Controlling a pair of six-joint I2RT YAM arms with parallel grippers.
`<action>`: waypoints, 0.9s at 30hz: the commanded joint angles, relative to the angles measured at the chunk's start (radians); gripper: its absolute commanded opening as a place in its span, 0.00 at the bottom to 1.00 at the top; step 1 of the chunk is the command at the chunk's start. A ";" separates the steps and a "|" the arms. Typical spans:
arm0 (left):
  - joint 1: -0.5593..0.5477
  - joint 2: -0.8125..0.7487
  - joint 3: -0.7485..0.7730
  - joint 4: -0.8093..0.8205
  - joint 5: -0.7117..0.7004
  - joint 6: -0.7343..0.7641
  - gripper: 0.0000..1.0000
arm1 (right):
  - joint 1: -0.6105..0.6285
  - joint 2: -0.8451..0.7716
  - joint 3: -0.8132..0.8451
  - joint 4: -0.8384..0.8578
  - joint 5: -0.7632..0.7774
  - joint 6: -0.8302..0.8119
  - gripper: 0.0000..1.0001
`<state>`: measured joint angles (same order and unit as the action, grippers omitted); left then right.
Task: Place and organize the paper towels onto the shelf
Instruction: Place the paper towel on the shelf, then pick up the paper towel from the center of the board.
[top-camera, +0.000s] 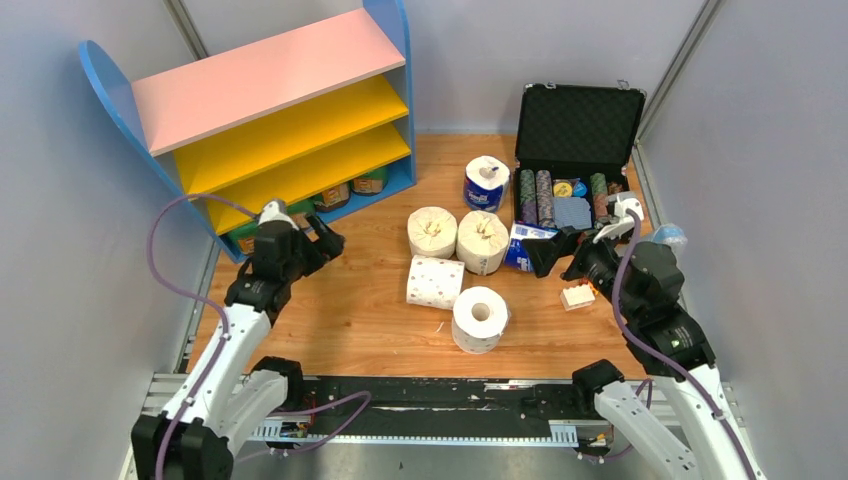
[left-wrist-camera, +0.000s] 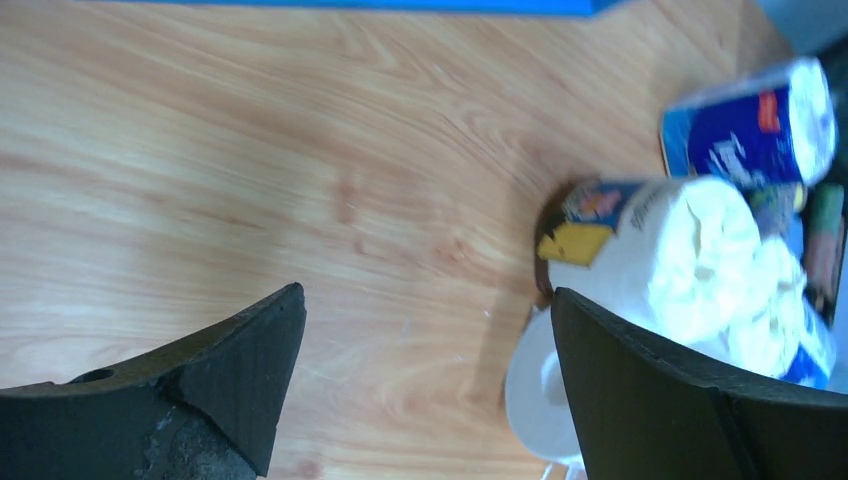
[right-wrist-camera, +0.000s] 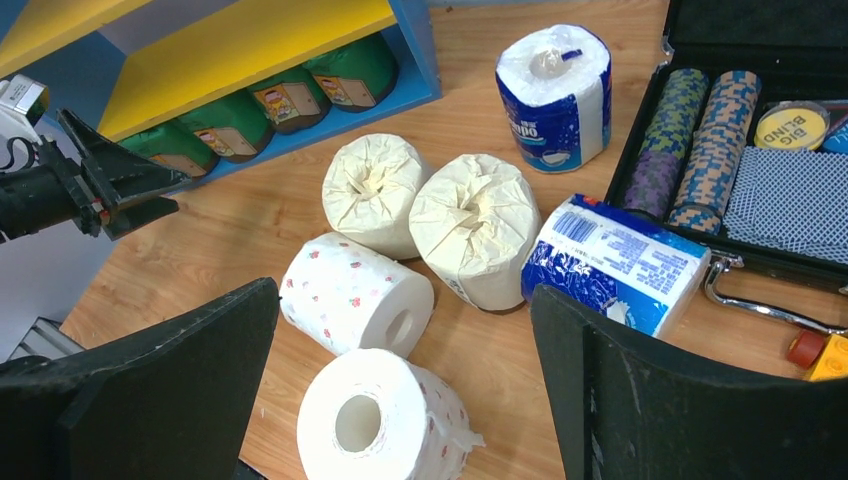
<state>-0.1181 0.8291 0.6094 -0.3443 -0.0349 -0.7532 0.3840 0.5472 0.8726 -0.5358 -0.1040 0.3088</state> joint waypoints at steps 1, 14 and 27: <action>-0.142 0.059 0.048 0.099 0.057 0.068 1.00 | 0.006 0.037 0.022 -0.007 0.042 0.041 1.00; -0.510 0.542 0.397 0.089 -0.194 0.172 1.00 | 0.004 0.121 -0.013 0.012 0.157 0.049 1.00; -0.547 0.875 0.762 -0.125 -0.239 0.430 0.90 | 0.004 0.046 -0.035 -0.031 0.223 0.008 1.00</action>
<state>-0.6483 1.6836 1.3308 -0.3744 -0.2684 -0.4419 0.3840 0.6250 0.8478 -0.5648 0.0738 0.3401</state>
